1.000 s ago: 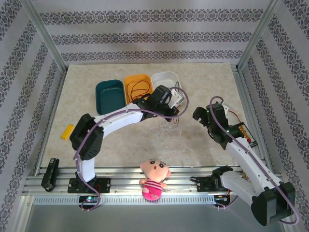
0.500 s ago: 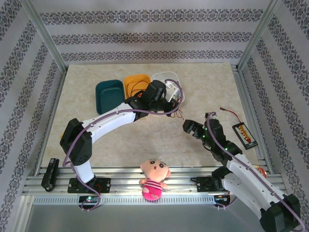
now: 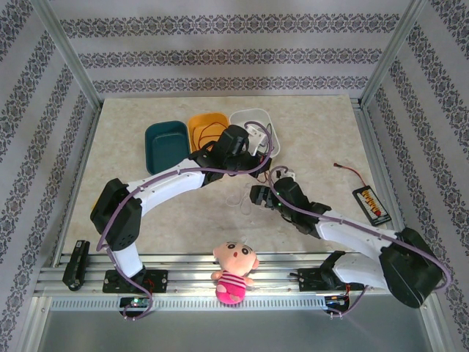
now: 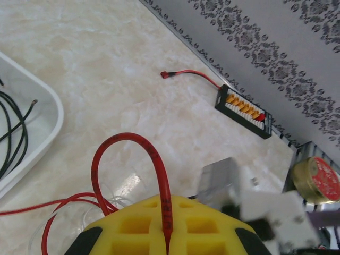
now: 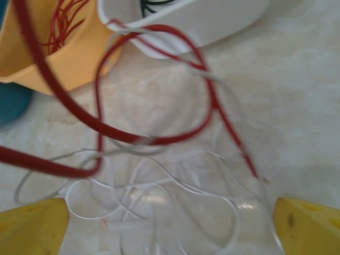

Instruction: Untangle the cables

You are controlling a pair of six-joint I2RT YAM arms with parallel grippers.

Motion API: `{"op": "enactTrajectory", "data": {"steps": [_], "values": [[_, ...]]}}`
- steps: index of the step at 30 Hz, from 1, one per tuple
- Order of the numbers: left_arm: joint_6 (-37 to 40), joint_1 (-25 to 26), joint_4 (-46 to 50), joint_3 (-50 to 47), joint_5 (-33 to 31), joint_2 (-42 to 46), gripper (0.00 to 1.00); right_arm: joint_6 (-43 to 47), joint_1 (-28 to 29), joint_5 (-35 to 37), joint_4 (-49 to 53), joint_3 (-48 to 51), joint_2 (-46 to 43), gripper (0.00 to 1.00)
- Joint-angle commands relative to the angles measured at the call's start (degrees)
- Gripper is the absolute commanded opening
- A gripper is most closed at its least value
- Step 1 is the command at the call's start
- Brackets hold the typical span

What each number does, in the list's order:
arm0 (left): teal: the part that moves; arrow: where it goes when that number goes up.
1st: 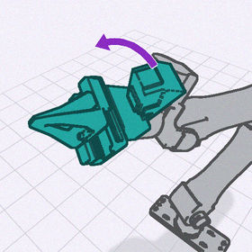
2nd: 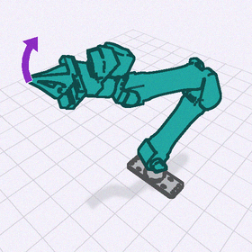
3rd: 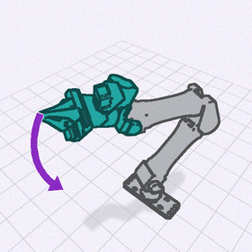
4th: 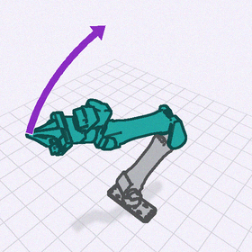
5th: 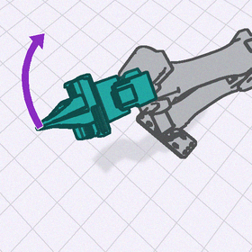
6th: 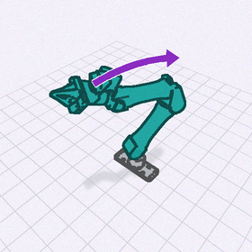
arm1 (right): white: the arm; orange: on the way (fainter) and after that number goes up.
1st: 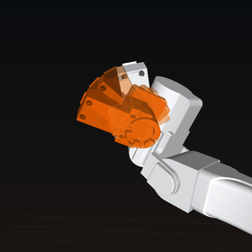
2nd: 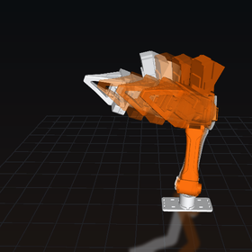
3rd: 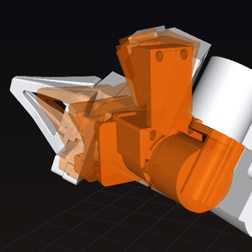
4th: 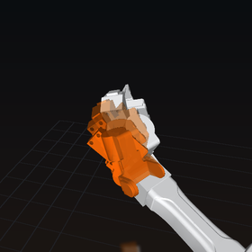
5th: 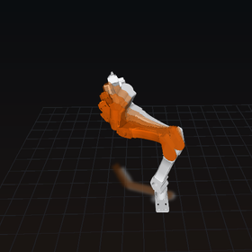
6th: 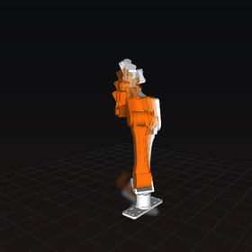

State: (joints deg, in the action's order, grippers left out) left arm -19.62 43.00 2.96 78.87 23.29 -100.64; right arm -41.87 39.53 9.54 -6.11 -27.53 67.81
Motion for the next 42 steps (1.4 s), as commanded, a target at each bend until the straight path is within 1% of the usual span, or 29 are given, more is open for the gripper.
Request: {"op": "enactTrajectory", "data": {"steps": [1,6,8,9,13,14,16,19,21,25,28,30,37,42], "values": [[-3.26,-0.79,-5.03,-1.13,3.08,2.24,0.0,-0.23,1.01,4.49,-5.81,-1.82,3.46,0.98],[-6.18,-1.78,-7.25,-2.34,6.02,3.48,0.0,-4.44,1.03,10.72,-4.76,-1.56,7.42,0.98],[-7.78,-2.5,-8.75,-3.37,7.68,4.57,0.0,-5.62,0.94,12.68,-3.49,-1.65,8.66,0.95],[-8.66,-2.89,-9.46,-3.88,8.57,5.25,0.0,-6.22,0.73,13.19,-3.13,-1.61,9.23,0.91],[-9.96,-4.38,-10.7,-6.16,9.4,8.96,0.0,-7.67,-0.17,13.33,-3.3,-0.7,10.41,0.68],[-10.0,-4.66,-10.75,-6.63,9.27,9.92,0.0,-8.02,-0.38,13.31,-3.26,-0.41,10.56,0.63],[-9.43,-5.33,-10.39,-7.48,8.54,12.23,0.0,-8.86,-0.99,12.92,-3.36,0.33,10.59,0.51],[-7.63,-6.07,-8.62,-8.27,6.36,15.29,0.0,-10.47,-2.22,12.05,-3.29,1.58,10.42,0.35],[-6.41,-6.57,-7.44,-8.63,4.7,17.0,0.0,-11.34,-2.96,11.51,-3.25,2.42,10.19,0.3],[-4.56,-8.09,-6.04,-9.4,2.2,19.83,0.0,-12.36,-4.11,10.76,-2.37,3.43,9.56,0.12],[-3.82,-9.87,-5.72,-10.0,0.62,22.01,0.0,-12.4,-4.72,10.68,-1.17,3.66,8.86,0.04],[-3.12,-11.0,-5.15,-10.18,-0.49,23.34,0.0,-12.42,-5.14,10.75,-0.42,3.94,8.2,0.0],[0.91,-13.46,-2.97,-9.63,-5.67,26.18,0.0,-12.62,-6.21,11.14,1.45,5.2,5.03,0.0],[2.65,-15.81,-3.48,-8.2,-7.12,28.83,0.0,-12.8,-7.04,11.31,2.89,5.47,4.26,0.0]]}}
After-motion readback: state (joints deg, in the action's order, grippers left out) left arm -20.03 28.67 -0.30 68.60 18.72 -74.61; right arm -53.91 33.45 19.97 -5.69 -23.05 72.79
